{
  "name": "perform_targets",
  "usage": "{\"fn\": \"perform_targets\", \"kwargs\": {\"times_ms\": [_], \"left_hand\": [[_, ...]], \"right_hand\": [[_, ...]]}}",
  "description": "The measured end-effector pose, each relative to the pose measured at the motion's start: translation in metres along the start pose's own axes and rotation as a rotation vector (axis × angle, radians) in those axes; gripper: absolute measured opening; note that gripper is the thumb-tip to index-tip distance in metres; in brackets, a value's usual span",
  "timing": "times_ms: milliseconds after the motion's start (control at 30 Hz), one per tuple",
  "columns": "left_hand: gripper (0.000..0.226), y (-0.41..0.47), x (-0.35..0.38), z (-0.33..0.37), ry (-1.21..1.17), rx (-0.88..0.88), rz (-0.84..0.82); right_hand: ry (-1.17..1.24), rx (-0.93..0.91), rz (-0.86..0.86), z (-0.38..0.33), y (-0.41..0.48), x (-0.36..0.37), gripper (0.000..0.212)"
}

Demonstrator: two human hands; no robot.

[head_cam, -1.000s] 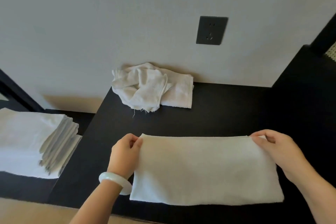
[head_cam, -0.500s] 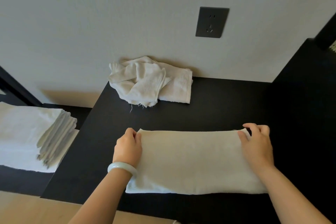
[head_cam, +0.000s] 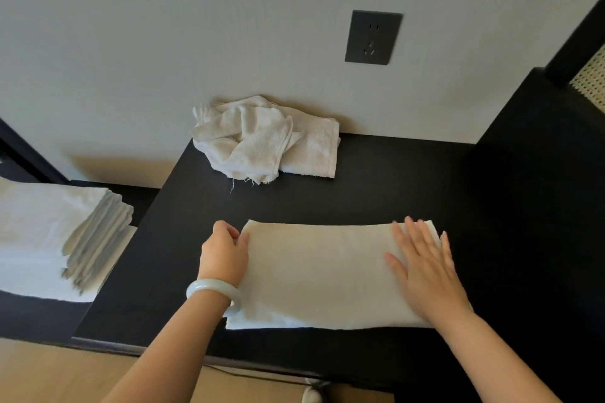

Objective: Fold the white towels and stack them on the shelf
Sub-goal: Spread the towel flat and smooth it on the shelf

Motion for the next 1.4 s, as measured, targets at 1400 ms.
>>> {"fn": "perform_targets", "kwargs": {"times_ms": [1400], "left_hand": [[0.068,-0.062,0.072,0.015,0.69,0.572,-0.055]], "right_hand": [[0.109,-0.089,-0.033,-0.055,-0.032,0.013,0.063]]}}
Point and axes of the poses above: each hand's wrist, its own y-axis towards the middle knuckle, its own x-axis out of the palm, z = x × y, the point moved 7 cm from there along y, towards the middle knuckle, and after that the axes turned 6 degrees about y, right-handed, at the moved point
